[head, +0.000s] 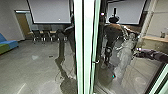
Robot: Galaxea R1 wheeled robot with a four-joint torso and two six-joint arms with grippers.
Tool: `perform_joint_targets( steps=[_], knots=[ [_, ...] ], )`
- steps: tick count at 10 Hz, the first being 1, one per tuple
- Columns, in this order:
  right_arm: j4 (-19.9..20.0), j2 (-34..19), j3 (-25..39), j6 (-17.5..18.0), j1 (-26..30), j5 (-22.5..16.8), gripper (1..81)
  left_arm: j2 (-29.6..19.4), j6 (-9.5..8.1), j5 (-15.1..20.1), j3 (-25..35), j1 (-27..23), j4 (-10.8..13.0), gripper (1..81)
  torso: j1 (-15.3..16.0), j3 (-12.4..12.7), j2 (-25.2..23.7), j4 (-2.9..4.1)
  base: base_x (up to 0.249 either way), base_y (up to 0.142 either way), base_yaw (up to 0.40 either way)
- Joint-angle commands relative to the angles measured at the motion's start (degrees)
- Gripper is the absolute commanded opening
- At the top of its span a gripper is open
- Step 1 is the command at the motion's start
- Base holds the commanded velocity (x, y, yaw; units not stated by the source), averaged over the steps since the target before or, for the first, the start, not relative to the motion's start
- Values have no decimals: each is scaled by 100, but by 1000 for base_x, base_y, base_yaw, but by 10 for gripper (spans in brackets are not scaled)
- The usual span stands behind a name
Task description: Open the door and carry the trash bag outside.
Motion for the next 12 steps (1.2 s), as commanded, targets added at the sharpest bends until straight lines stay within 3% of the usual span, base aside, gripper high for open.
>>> perform_joint_targets(
  steps=[1, 8, 12],
  knots=[
    [-470, -383, 27, -172, 1308, 466, 811, -43, 43, 441, 6, -304, -67, 10, 0, 0, 0, 0, 0, 0, 0],
    [-417, -1122, 450, -164, 1273, 484, 811, -8, 44, 450, 32, -296, -50, 10, 2, 0, 2, 0, 0, 0, 0],
    [-435, -498, 336, -128, 1405, 457, 811, -17, 44, 450, 32, -278, -67, 10, 9, 0, 2, 0, 0, 0, 0]
  ],
)
